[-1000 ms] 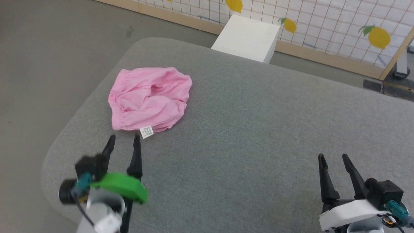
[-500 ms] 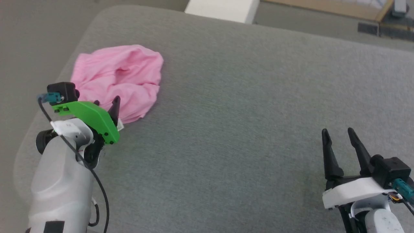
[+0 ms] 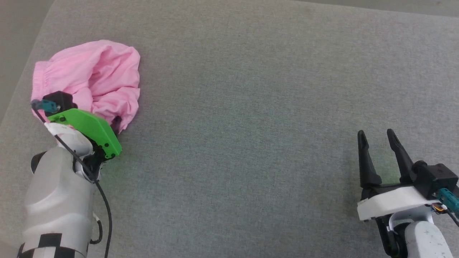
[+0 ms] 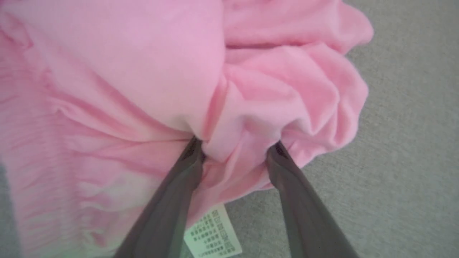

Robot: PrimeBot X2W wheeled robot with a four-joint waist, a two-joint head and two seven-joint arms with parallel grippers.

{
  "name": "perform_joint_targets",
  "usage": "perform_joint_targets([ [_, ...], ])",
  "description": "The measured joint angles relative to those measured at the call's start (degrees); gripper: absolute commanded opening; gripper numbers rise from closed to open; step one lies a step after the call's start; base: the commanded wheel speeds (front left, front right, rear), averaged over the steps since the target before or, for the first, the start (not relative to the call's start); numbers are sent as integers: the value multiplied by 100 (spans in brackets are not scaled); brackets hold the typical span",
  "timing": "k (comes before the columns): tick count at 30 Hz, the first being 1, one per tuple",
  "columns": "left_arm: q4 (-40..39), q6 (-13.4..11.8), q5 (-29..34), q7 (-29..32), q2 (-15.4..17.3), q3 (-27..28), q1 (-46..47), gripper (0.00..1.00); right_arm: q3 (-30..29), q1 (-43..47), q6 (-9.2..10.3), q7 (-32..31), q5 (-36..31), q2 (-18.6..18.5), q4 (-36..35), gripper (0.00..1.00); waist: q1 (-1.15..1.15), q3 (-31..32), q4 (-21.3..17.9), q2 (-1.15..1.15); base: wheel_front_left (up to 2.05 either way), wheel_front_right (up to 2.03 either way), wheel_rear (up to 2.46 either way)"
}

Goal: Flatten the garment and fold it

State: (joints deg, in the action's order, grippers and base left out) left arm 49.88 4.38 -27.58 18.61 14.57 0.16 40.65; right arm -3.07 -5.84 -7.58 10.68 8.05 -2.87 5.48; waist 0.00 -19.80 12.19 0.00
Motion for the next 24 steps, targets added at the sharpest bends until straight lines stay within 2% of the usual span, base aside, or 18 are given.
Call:
perform_joint_targets([
  [2,18,-40,3,-160,-11,-12,-1,0,4,2,0,2,12,1,38,100,0,41,-6,0,0,0,0],
  [6,-208,18,52,-867,-85,-70,51,0,5,37,0,49,63,-1,153,100,0,198,29,0,0,0,0],
  [12,-1204,226,21,-1532,-165,-334,712,0,193,126,0,169,309,2,390,100,0,632,85,0,0,0,0],
  [16,-2082,266,-207,-1592,-302,-686,1038,0,312,131,0,250,463,2,530,100,0,915,1,0,0,0,0],
  [21,-3284,271,-821,-1469,-593,-1323,1235,0,345,158,0,315,584,4,653,100,-1,1138,-326,0,0,0,0],
  [24,-3697,272,-1046,-1316,-670,-1663,1215,0,275,226,0,349,628,2,689,100,-1,1203,-575,0,0,0,0],
])
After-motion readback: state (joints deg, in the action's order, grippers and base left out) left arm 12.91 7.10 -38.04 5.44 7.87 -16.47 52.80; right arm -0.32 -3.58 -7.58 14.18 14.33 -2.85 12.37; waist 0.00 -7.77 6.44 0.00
